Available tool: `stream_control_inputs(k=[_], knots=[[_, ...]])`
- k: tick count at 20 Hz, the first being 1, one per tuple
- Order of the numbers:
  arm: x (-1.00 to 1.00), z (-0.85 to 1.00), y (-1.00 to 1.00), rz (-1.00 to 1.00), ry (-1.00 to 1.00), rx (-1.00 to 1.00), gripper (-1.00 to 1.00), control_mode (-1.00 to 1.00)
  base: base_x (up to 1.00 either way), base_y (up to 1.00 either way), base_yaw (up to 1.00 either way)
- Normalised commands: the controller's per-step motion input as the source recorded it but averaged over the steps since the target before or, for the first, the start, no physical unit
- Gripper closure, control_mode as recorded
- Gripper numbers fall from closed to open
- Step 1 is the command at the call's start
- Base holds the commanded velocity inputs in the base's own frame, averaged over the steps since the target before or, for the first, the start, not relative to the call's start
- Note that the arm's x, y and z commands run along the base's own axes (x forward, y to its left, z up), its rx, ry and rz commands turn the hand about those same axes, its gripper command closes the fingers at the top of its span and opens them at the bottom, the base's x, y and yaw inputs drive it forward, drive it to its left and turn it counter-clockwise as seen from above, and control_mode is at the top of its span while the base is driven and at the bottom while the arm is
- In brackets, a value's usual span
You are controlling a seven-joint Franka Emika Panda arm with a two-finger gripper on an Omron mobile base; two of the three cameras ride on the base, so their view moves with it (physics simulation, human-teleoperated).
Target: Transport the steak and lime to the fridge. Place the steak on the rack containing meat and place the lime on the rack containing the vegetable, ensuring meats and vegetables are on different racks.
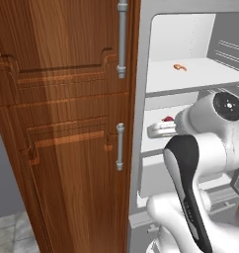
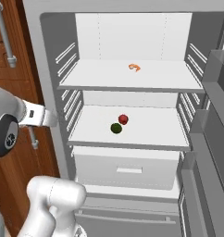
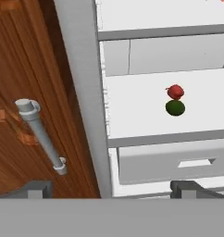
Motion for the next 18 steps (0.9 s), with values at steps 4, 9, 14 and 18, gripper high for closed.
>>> stream_control_inputs(k=[4, 9, 14, 18], knots=[[0.00, 0.00, 0.00, 0.00, 0.00, 0.00, -1.00, 1.00, -1.00, 0.00, -0.02], [0.00, 0.00, 0.00, 0.00, 0.00, 0.00, -1.00, 1.00, -1.00, 0.00, 0.00], [0.00, 0.00, 0.00, 0.00, 0.00, 0.00, -1.00, 1.00, -1.00, 0.00, 0.00], [0.00, 0.00, 0.00, 0.00, 0.00, 0.00, -1.00, 1.00, -1.00, 0.00, -0.01]])
